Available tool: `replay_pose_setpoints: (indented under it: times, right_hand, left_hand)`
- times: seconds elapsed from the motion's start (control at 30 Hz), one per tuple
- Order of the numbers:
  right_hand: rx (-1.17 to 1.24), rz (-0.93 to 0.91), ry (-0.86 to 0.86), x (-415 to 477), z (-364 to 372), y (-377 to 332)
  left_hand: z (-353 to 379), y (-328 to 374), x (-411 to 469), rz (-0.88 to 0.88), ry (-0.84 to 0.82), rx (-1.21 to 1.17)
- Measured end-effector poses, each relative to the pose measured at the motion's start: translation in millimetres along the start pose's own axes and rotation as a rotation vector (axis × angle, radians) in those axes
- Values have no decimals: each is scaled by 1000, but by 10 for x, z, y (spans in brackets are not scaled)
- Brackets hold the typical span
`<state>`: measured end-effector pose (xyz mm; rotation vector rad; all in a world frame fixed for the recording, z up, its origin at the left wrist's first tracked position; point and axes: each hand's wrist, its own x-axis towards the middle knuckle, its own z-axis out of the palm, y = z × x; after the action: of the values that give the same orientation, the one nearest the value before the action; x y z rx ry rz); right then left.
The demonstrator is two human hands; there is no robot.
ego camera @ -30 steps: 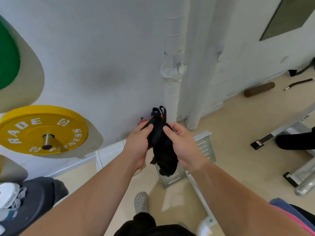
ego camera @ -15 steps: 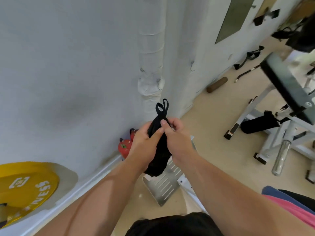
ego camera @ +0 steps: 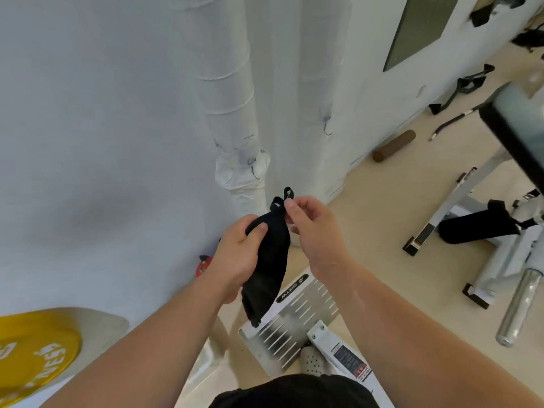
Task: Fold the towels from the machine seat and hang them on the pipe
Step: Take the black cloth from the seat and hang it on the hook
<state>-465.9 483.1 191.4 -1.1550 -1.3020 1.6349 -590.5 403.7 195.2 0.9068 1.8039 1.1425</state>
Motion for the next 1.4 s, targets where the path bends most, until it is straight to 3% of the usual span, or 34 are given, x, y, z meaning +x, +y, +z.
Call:
replay_pose_setpoints:
  times: [0.17, 0.47, 0.6, 0.77, 0.87, 1.17, 1.4]
  right_hand:
    - [62, 57, -110, 543, -563, -185]
    - [113, 131, -306, 1188, -1267, -252]
    - [35, 135, -239, 1342, -1375, -272]
    - [-14, 139, -117, 1480, -1404, -299]
    - [-4, 128, -128, 1509, -1395, -300]
    - [101, 223, -167, 1622, -1483, -322]
    - [-14, 177, -118, 1752, -1543, -418]
  left_hand:
    - [455, 179, 371, 99, -17, 286]
    - [894, 406, 830, 128, 64, 312]
    - [977, 521, 959, 219, 6, 339]
    - [1033, 505, 1112, 382, -112, 585]
    - [1060, 519, 1223, 412, -173, 654]
    - [1170, 601, 1374, 238, -296, 442]
    - [1409, 697, 1471, 82, -230, 166]
